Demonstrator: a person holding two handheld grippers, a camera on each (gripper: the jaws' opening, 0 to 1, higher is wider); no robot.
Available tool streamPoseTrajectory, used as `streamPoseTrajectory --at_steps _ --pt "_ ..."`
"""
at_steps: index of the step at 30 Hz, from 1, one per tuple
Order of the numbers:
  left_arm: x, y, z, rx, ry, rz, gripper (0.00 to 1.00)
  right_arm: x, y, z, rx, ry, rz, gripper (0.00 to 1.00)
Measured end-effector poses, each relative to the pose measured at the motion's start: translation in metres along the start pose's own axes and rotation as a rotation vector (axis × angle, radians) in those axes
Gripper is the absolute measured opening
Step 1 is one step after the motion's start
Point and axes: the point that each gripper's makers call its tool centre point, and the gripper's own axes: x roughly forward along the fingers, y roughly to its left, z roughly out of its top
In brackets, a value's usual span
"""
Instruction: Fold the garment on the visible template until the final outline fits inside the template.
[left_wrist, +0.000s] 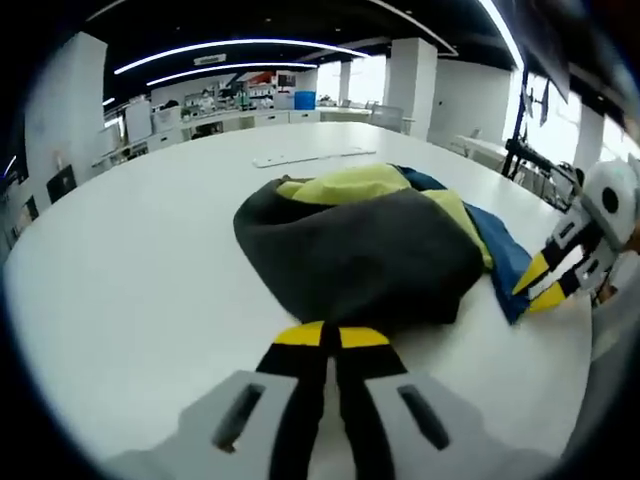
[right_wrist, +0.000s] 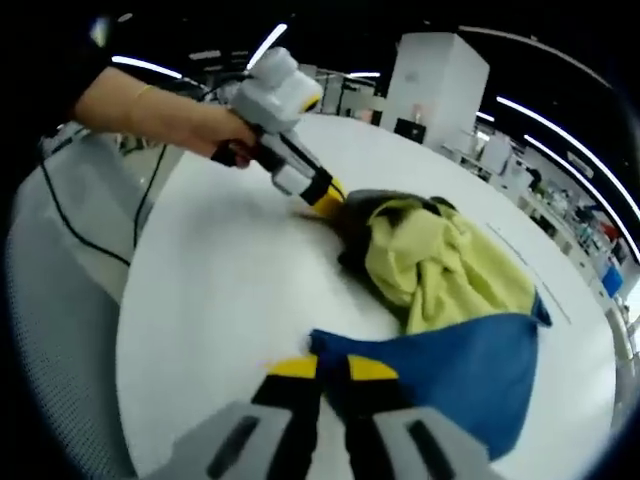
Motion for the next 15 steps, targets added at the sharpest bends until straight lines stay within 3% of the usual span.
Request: streamPoseTrajectory --at_steps 7,10,15 --pt "-0.014 0.011 0.013 -0.01 -0.032 0.035 0.0 -0.017 -0.007 0.007 0.046 -0.023 0.005 0.0" --pt "-0.024 0.011 0.019 -0.01 -0.04 0.043 0.0 -0.036 -0.02 0.016 0.09 -0.066 -0.026 0.0" --pt "-0.039 0.017 0.03 -0.023 -0.069 0.058 0.0 -0.064 -0.054 0.02 0.097 -0.07 -0.12 0.0"
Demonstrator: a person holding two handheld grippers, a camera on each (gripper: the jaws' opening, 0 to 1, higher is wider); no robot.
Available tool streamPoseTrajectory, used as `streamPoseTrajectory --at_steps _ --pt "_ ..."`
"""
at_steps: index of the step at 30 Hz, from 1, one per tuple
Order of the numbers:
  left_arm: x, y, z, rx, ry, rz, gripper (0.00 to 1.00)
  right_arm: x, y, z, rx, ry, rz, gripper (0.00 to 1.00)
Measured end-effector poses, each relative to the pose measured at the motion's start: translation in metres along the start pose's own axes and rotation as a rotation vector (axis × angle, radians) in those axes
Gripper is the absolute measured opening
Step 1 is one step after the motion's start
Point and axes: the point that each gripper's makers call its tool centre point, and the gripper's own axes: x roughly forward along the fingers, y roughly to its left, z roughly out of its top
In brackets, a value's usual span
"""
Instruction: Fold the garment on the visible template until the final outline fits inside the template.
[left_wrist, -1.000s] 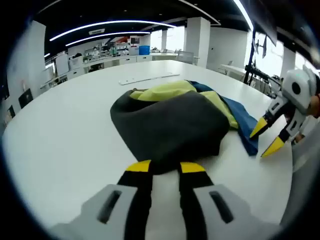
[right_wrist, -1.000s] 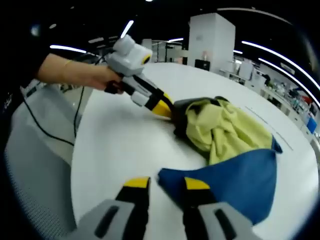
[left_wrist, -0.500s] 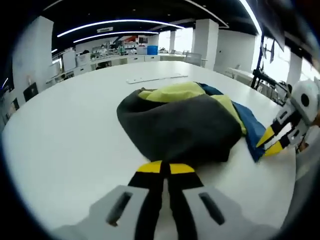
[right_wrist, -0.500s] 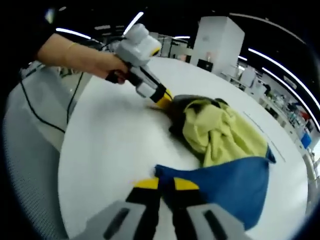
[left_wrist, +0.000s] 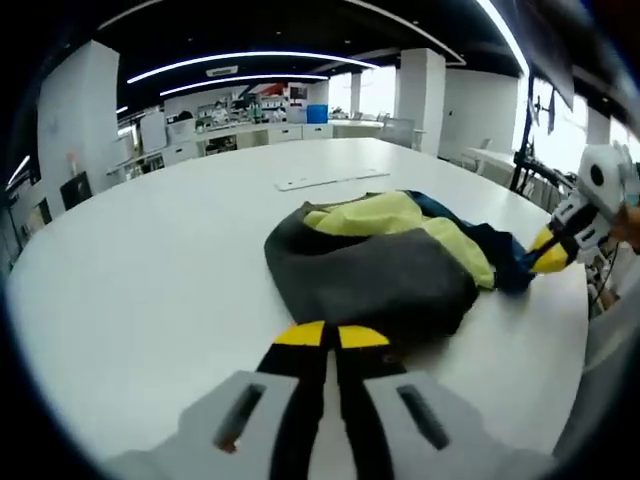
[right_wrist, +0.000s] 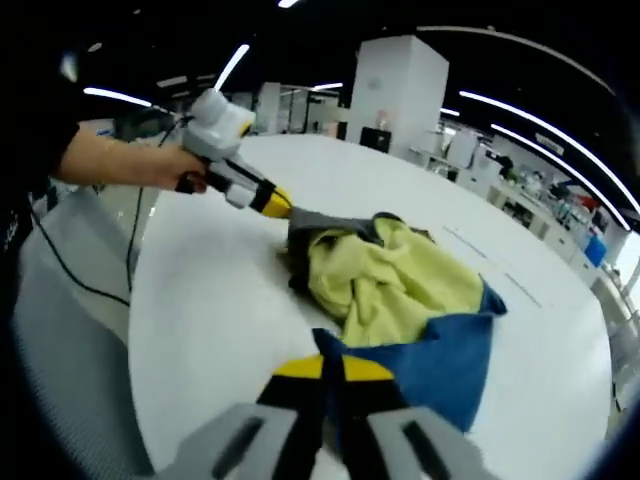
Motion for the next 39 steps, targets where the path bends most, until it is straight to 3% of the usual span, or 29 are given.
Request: streamPoseTrajectory --at_steps 7,11,16,21,29,34,37,39 --pt "-0.004 0.015 0.008 -0.003 -0.011 0.019 0.0 -0.031 -0.059 -0.004 0.022 0.016 -0.146 0.0" --pt "-0.002 0.028 0.012 -0.031 -0.022 0.019 0.0 -0.044 -0.091 -0.013 0.092 0.017 -0.217 0.0" --pt "-0.001 0.044 0.019 -0.037 -0.035 0.037 0.0 -0.068 -0.13 -0.033 0.097 0.071 -0.331 0.0" --pt "0.004 0.057 0.017 -0.06 -0.024 0.055 0.0 -0.083 -0.162 -0.058 0.198 0.092 -0.417 0.0" --pt "0.016 0.085 0.002 -0.061 0.039 0.117 0.0 -0.092 -0.187 -0.083 0.228 0.15 -0.486 0.0" --pt "0.02 0.086 -0.007 -0.047 0.066 0.13 0.0 -0.094 -0.199 -0.101 0.228 0.199 -0.519 0.0" --pt "0.023 0.093 -0.008 -0.082 0.059 0.14 0.0 -0.096 -0.202 -0.107 0.227 0.223 -0.532 0.0" --pt "0.023 0.094 -0.007 -0.164 0.031 0.144 0.0 -0.097 -0.204 -0.11 0.234 0.224 -0.537 0.0"
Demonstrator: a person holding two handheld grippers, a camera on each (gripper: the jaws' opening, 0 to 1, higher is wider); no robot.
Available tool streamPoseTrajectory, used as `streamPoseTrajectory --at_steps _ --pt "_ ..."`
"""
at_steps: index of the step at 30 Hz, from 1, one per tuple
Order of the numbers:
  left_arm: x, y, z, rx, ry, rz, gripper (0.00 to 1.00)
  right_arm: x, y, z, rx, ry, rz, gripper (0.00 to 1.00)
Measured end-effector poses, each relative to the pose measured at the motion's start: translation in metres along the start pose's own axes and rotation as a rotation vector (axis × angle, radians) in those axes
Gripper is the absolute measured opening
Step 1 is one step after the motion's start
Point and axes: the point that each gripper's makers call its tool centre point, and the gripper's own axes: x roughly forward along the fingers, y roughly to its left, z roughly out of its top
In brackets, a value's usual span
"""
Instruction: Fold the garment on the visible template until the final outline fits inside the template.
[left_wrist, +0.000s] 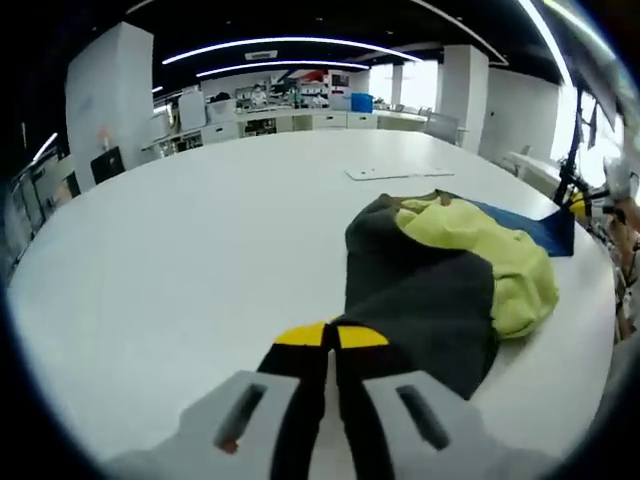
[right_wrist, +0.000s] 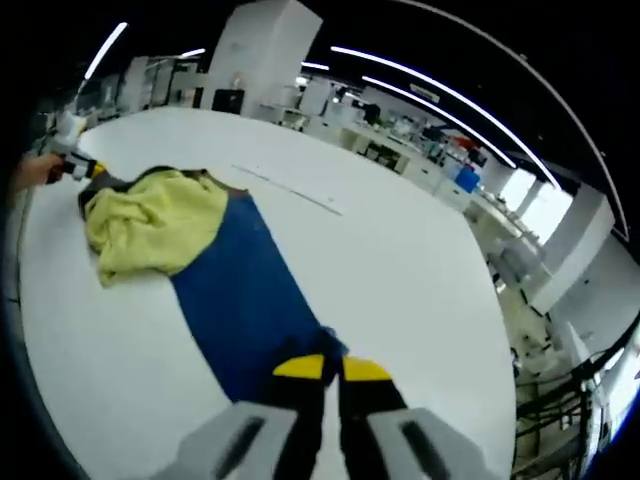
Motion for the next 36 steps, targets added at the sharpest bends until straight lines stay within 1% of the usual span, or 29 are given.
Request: streamPoseTrajectory --at_steps 1,3,6,8,9,12,13,15,16,18,20,22,25,28,30,32,34,36 --pt "0.003 0.009 0.002 -0.02 -0.013 0.008 0.0 0.0 -0.001 -0.001 0.0 0.005 -0.006 0.0" --pt "0.005 0.021 0.003 -0.03 -0.019 0.03 0.0 0.001 -0.003 -0.004 -0.006 0.01 -0.026 0.0" --pt "0.006 0.022 0.003 -0.062 -0.036 0.038 0.0 0.007 -0.008 -0.01 -0.013 0.014 -0.04 0.0" --pt "0.006 0.029 0.0 -0.088 -0.038 0.053 0.0 0.011 -0.011 -0.016 -0.002 0.037 -0.044 0.0" --pt "0.007 0.031 -0.001 -0.086 -0.038 0.059 0.0 0.013 -0.015 -0.02 -0.005 0.049 -0.053 0.0" --pt "0.01 0.048 -0.008 -0.085 -0.028 0.077 0.0 0.014 -0.021 -0.026 0.007 0.065 -0.062 0.0" --pt "0.01 0.047 -0.008 -0.083 -0.025 0.082 0.0 0.014 -0.021 -0.026 0.013 0.068 -0.061 0.0" --pt "0.01 0.048 -0.008 -0.074 -0.021 0.097 0.0 0.017 -0.023 -0.029 0.017 0.073 -0.063 0.0" --pt "0.013 0.053 -0.007 -0.071 -0.017 0.109 0.0 0.018 -0.024 -0.03 0.015 0.079 -0.064 0.0" --pt "0.013 0.053 -0.006 -0.07 -0.017 0.122 0.0 0.02 -0.026 -0.033 0.009 0.087 -0.066 0.0" --pt "0.014 0.06 -0.004 -0.067 -0.015 0.151 0.0 0.022 -0.028 -0.037 0.0 0.102 -0.071 0.0" --pt "0.019 0.069 -0.001 -0.069 -0.018 0.164 0.0 0.022 -0.03 -0.04 0.005 0.107 -0.077 0.0" --pt "0.022 0.073 0.001 -0.074 -0.017 0.167 0.0 0.024 -0.032 -0.044 0.004 0.117 -0.081 0.0" --pt "0.02 0.073 -0.002 -0.052 -0.004 0.182 0.0 0.027 -0.038 -0.048 0.005 0.129 -0.082 0.0" --pt "0.021 0.077 -0.002 -0.042 0.001 0.188 0.0 0.028 -0.039 -0.051 0.009 0.138 -0.083 0.0" --pt "0.021 0.084 -0.003 -0.04 0.016 0.21 0.0 0.027 -0.039 -0.052 0.006 0.142 -0.084 0.0" --pt "0.02 0.085 -0.002 -0.036 0.016 0.217 0.0 0.027 -0.039 -0.054 0.004 0.149 -0.083 0.0" --pt "0.018 0.089 -0.002 -0.022 0.024 0.237 0.0 0.028 -0.039 -0.056 0.005 0.153 -0.082 0.0"
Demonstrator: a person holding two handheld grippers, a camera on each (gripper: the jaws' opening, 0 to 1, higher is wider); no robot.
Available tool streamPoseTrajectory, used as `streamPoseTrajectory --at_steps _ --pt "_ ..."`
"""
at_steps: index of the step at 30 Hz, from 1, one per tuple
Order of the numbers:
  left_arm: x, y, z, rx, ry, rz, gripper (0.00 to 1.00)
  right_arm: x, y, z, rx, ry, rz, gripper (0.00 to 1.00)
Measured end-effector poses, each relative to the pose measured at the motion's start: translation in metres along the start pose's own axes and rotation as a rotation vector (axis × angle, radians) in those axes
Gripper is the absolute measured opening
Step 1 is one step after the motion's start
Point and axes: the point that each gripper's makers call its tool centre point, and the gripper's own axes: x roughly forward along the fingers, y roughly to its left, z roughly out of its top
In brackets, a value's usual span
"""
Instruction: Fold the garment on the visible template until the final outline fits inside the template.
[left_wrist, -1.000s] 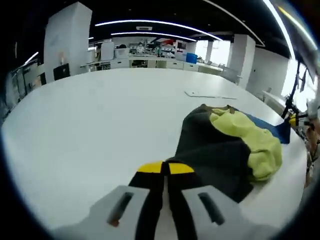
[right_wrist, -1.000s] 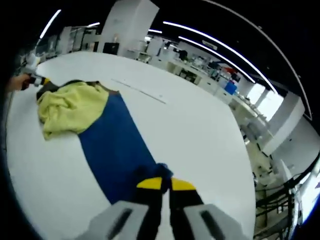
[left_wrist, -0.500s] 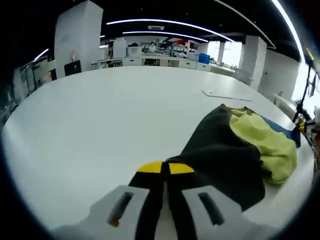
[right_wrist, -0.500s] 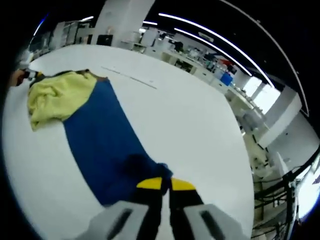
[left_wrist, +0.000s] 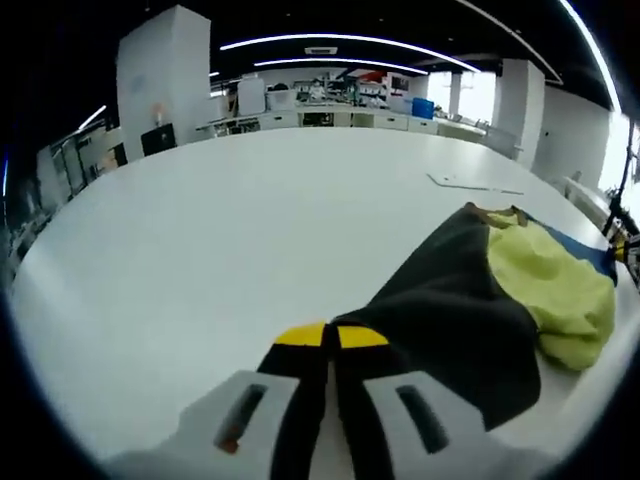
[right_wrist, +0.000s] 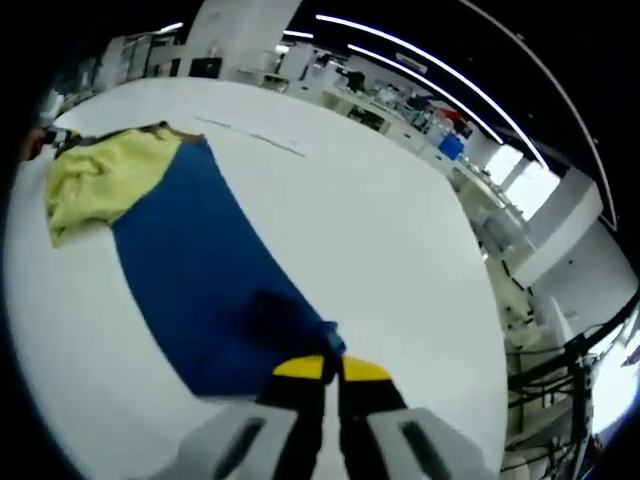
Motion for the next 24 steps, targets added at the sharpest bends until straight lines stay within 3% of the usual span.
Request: streamPoseTrajectory --at_steps 4,5,8,13,20,24 --pt "-0.002 0.002 0.004 -0.027 -0.016 -0.01 0.0 0.0 0.002 0.003 0.013 -0.025 0.011 0.0" --pt "-0.003 0.001 0.005 -0.025 -0.017 -0.008 0.0 0.0 0.01 0.012 0.047 -0.078 0.054 0.0" --pt "-0.006 -0.001 0.009 -0.011 -0.022 -0.005 0.02 -0.002 0.009 0.011 0.057 -0.071 0.06 0.02" --pt "-0.018 0.001 0.005 -0.036 -0.03 -0.003 0.17 -0.011 0.01 0.02 0.087 -0.109 0.075 0.22" --pt "-0.035 -0.005 0.013 0.018 -0.071 -0.038 0.35 -0.021 0.023 0.039 0.136 -0.189 0.145 0.61" --pt "-0.049 -0.017 0.02 0.026 -0.101 -0.074 0.48 -0.021 0.03 0.047 0.153 -0.198 0.186 0.69"
